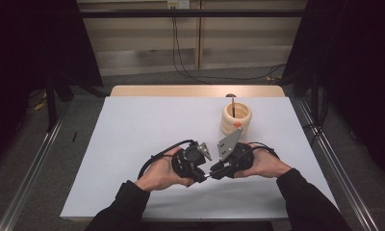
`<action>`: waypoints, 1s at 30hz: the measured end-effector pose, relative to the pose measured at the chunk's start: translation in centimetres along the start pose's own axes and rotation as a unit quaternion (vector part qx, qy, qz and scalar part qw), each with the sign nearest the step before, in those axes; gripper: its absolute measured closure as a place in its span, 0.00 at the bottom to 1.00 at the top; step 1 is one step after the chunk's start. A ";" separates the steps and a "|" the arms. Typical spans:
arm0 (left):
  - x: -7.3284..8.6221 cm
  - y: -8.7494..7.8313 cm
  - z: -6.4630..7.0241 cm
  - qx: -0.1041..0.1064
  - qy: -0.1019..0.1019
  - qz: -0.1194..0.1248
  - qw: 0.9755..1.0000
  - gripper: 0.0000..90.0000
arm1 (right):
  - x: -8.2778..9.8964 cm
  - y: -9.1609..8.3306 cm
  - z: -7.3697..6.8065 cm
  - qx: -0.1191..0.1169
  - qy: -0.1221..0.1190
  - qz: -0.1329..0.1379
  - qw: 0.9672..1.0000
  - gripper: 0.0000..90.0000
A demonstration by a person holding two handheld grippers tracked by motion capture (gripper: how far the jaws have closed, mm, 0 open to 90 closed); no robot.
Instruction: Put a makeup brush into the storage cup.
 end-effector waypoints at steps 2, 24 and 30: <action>0.0 0.1 0.1 0.001 0.001 -0.002 1.000 0.87 | 0.0 0.0 0.0 -0.003 0.000 0.000 1.000 0.82; 0.2 -0.1 -0.3 0.025 0.030 0.012 0.999 0.85 | 0.4 -0.1 -0.7 -0.019 -0.020 0.006 1.000 0.89; 0.2 0.3 -0.3 0.023 0.017 0.016 0.999 0.74 | 0.2 -0.5 -0.7 -0.011 -0.019 0.019 1.000 0.89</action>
Point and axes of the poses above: each handheld gripper's, and its own axes: y roughly forward along the jaws, x roughly out of its underside, z roughly to its right, the point moved 5 cm from there along y, roughly forward along the jaws, and after that the axes turned 1 degree about -z, right-handed, at the moved point
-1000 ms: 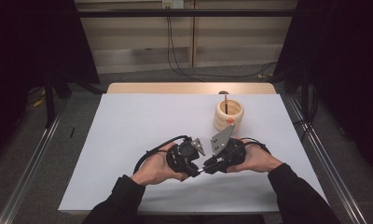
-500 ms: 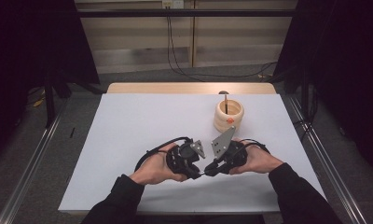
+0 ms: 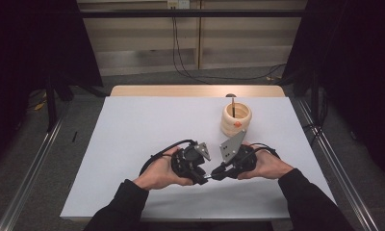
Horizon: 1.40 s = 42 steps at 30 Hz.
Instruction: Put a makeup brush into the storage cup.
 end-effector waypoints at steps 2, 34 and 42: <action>-0.1 0.0 -0.1 -0.007 -0.002 0.006 1.000 0.69 | 0.0 -0.1 0.0 0.003 0.001 0.000 1.000 0.89; -0.2 -2.4 -2.2 -0.080 -0.063 0.135 0.986 0.05 | 0.9 -1.5 1.2 0.063 0.053 0.032 0.996 0.89; 0.1 -3.0 -2.6 -0.111 -0.059 0.176 0.976 0.04 | 1.0 -2.0 1.4 0.081 0.063 0.053 0.993 0.89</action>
Point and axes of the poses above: each handheld gripper's, and its own axes: y roughly forward along the jaws, x roughly out of its underside, z roughly to its right, the point moved 5 cm from there along y, roughly forward along the jaws, and after that the axes turned 1 degree about -z, right-handed, at the moved point
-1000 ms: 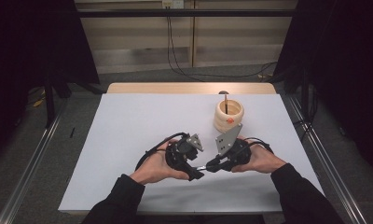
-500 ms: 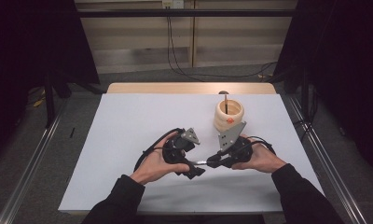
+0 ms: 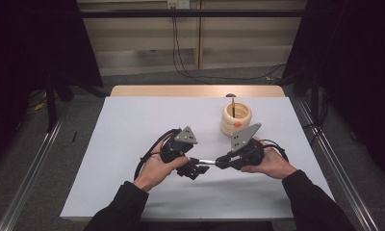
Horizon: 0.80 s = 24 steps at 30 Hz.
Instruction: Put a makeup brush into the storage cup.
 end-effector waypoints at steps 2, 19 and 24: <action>0.0 -0.1 -0.2 -0.008 -0.003 0.004 1.000 0.03 | 0.0 -0.1 0.0 0.003 0.002 0.001 1.000 0.89; 0.6 -2.2 -1.2 -0.038 -0.023 0.061 0.997 0.03 | 0.9 -0.7 0.2 0.024 0.025 0.021 0.999 0.89; 0.9 -2.8 -1.4 -0.036 -0.028 0.076 0.996 0.03 | 1.2 -1.1 0.3 0.028 0.037 0.033 0.998 0.89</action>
Point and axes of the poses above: each handheld gripper's, and its own axes: y roughly forward along the jaws, x roughly out of its underside, z roughly to its right, the point moved 5 cm from there along y, roughly forward along the jaws, and after that the axes turned 1 degree about -z, right-handed, at the moved point
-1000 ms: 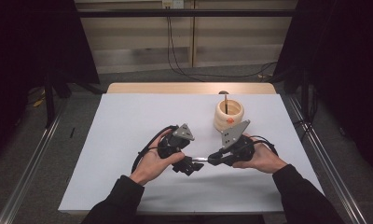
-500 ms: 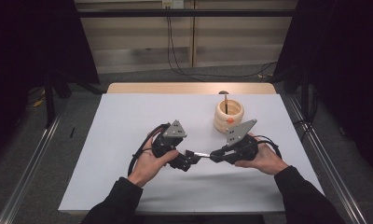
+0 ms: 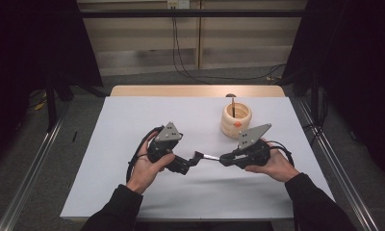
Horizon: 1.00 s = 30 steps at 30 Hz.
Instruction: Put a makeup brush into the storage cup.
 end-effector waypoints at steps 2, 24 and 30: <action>0.2 -0.3 -0.1 -0.002 -0.003 -0.001 1.000 0.03 | 0.1 -0.1 0.0 0.003 0.001 0.005 1.000 0.89; 0.8 -1.1 0.0 -0.005 -0.015 0.048 0.999 0.05 | -0.7 -1.9 0.2 0.020 0.030 0.102 0.994 0.89; 0.6 -1.2 0.1 -0.002 -0.021 0.070 0.997 0.07 | -1.2 -2.3 0.1 0.020 0.036 0.136 0.990 0.89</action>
Point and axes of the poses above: each handheld gripper's, and its own axes: y roughly forward along the jaws, x roughly out of its underside, z roughly to its right, the point moved 5 cm from there along y, roughly forward along the jaws, and after that the axes turned 1 degree about -z, right-handed, at the moved point
